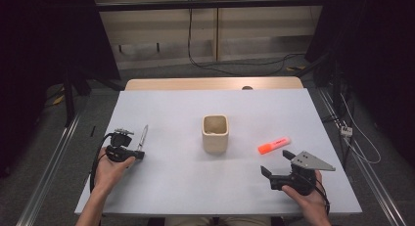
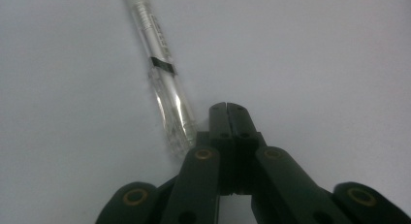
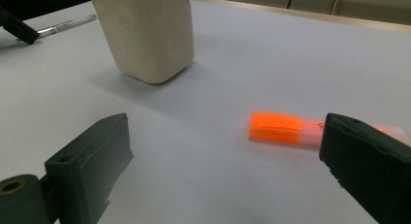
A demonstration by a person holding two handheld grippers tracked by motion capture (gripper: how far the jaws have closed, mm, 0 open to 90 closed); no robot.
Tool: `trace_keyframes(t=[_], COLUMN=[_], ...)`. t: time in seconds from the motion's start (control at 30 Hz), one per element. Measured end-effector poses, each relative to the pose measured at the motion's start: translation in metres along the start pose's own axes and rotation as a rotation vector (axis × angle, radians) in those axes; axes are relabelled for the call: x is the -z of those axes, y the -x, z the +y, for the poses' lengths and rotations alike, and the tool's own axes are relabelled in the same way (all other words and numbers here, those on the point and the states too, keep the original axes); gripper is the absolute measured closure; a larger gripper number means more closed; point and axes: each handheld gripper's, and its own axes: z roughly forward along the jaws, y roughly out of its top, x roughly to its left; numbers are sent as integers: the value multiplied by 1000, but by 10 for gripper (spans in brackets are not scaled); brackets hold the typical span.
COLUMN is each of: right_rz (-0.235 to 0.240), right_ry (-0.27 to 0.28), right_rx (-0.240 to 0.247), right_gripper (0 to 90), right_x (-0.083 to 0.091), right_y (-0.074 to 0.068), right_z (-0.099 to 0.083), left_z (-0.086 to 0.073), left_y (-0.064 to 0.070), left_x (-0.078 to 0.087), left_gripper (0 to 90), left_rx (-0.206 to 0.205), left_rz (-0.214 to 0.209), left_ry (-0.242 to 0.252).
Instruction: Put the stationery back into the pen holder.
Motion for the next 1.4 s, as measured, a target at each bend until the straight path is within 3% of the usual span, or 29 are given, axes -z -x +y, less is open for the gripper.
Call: trace_keyframes(t=[0.23, 0.5, 0.6, 1.0, 1.27, 1.33, 1.37, 1.4], right_rz=[-1, 0, 1, 2, 1, 1, 2, 2], right_ry=[-1, -2, -3, -1, -1, -1, -1, 0], right_rx=[4, 3, 4, 4, 4, 5, 5, 4], right_gripper=[42, 43, 43, 43, 43, 43, 43, 43], right_x=[0, 0, 0, 0, 0, 0, 0, 0], right_y=[0, 0, 0, 1, 1, 1, 1, 1], right_z=[0, 0, 0, 0, 0, 0, 0, 0], left_z=[-3, -4, -6, -6, -6, -7, -6, -5], left_y=[-9, -14, -19, -19, -21, -19, -17, -16], left_x=[5, 10, 11, 11, 13, 14, 15, 17], left_gripper=[900, 900, 900, 900, 900, 900, 900, 900], left_rx=[31, 26, 35, 52, 49, 45, 48, 26], left_rz=[14, 60, 58, 104, 88, 88, 74, 46], left_ry=[-10, -20, -10, 2, 2, 33, 48, 57])
